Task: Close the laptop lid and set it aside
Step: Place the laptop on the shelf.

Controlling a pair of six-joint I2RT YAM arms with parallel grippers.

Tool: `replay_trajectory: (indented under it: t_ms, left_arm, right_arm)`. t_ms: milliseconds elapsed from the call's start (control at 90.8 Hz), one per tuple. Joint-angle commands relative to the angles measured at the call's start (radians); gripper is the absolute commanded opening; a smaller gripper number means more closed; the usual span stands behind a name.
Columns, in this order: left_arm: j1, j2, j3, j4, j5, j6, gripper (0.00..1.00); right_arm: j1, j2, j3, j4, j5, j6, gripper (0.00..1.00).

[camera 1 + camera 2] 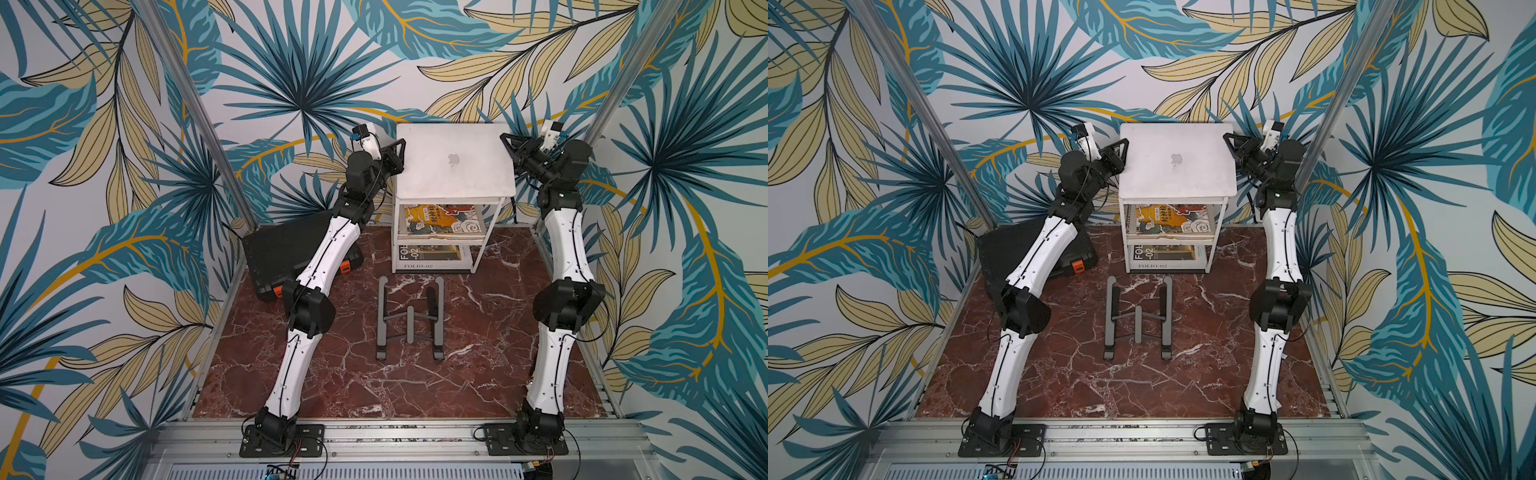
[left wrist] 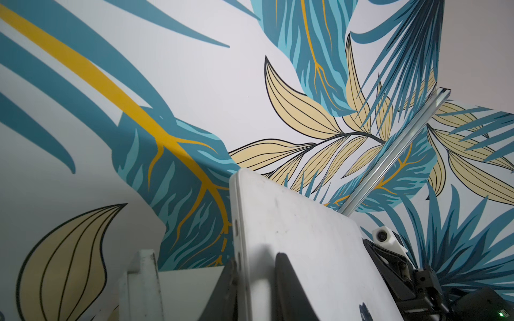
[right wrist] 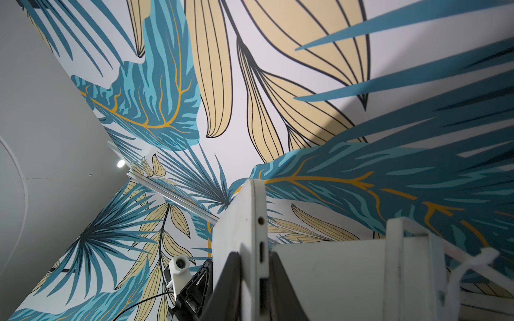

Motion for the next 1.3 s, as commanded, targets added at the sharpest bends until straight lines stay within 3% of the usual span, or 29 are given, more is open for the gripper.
replay_trajectory:
  t_ms: [0, 165, 364, 452, 628, 727, 958, 1289]
  left_arm:
    - [-0.064, 0.067, 0.013, 0.123, 0.002, 0.132, 0.00]
    - [-0.057, 0.073, -0.025, 0.183, -0.011, 0.126, 0.42]
    - [-0.042, 0.073, -0.058, 0.224, -0.018, 0.121, 0.52]
    - [-0.032, 0.072, -0.069, 0.218, -0.020, 0.114, 0.67]
    - [-0.009, 0.044, -0.127, 0.235, -0.009, 0.122, 0.72]
    - [-0.003, 0.017, -0.172, 0.242, -0.004, 0.165, 0.85]
    - [0.033, -0.037, -0.287, 0.289, 0.002, 0.194, 0.99]
    - [0.079, -0.204, -0.507, 0.334, 0.004, 0.305, 1.00]
  right_arm:
    - [0.057, 0.020, 0.023, -0.004, 0.033, -0.015, 0.00]
    - [0.054, 0.052, 0.028, -0.029, 0.056, -0.035, 0.00]
    - [0.048, 0.074, 0.026, -0.029, 0.058, -0.037, 0.00]
    - [0.042, 0.087, 0.022, -0.008, 0.053, -0.026, 0.00]
    - [0.030, 0.093, 0.010, 0.017, 0.043, -0.011, 0.00]
    - [0.019, 0.097, 0.006, 0.024, 0.040, -0.004, 0.00]
    - [0.010, 0.102, -0.009, 0.034, 0.026, -0.005, 0.00]
    - [-0.006, 0.093, -0.036, 0.051, 0.016, 0.006, 0.00]
